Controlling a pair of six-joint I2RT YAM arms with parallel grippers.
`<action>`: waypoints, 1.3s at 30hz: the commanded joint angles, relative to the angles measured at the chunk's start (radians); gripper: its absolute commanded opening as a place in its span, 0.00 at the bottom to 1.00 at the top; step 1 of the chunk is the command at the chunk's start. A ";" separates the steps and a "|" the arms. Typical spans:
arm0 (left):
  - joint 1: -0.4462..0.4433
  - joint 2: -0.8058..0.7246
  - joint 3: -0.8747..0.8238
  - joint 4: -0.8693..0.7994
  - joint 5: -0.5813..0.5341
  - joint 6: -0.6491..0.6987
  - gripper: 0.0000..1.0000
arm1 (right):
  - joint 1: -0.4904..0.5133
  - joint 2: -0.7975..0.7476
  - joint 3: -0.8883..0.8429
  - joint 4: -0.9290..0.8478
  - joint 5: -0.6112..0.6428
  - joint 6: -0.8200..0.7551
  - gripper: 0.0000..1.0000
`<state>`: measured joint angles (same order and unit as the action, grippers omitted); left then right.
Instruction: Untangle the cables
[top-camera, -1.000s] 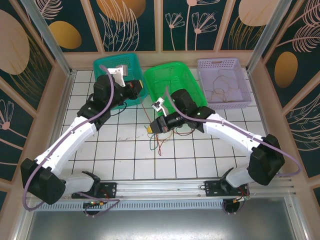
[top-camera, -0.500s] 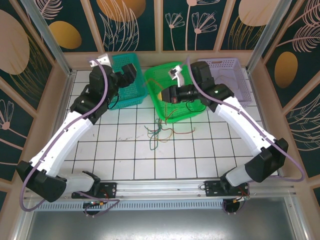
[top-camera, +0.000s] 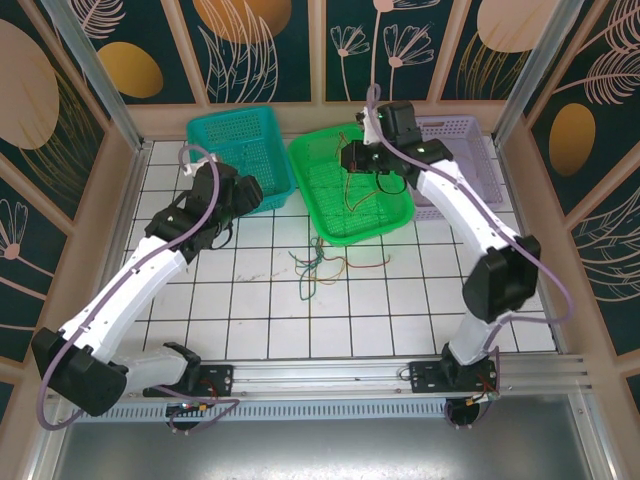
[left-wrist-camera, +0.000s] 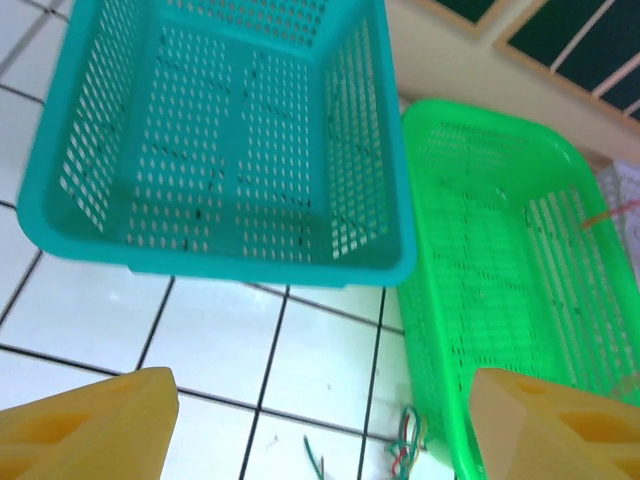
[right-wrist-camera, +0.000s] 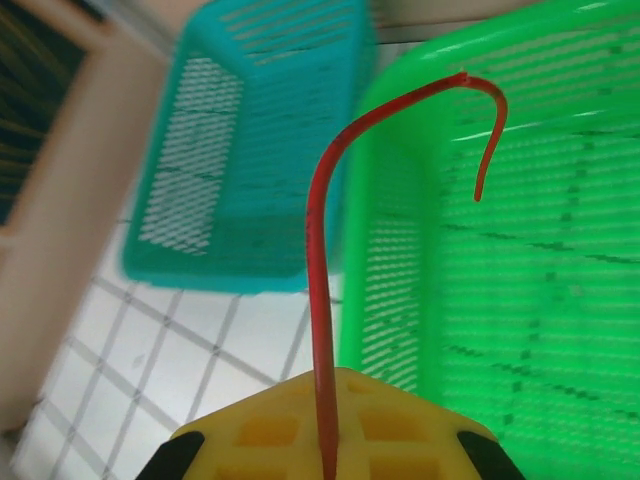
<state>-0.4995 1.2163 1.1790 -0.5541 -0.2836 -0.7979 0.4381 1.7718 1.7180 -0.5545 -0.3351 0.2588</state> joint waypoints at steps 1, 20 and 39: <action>0.002 -0.036 -0.041 0.002 0.105 -0.102 0.74 | 0.003 0.114 0.076 -0.055 0.188 0.003 0.13; -0.155 0.136 -0.402 0.348 0.436 -0.224 0.52 | 0.177 -0.527 -0.732 0.228 0.290 0.532 0.52; -0.178 0.336 -0.477 0.670 0.486 -0.427 0.45 | 0.339 -0.484 -1.260 0.899 0.222 0.942 0.47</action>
<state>-0.6739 1.5421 0.7094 0.0299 0.1734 -1.1629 0.7643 1.2461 0.4664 0.1658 -0.1097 1.1271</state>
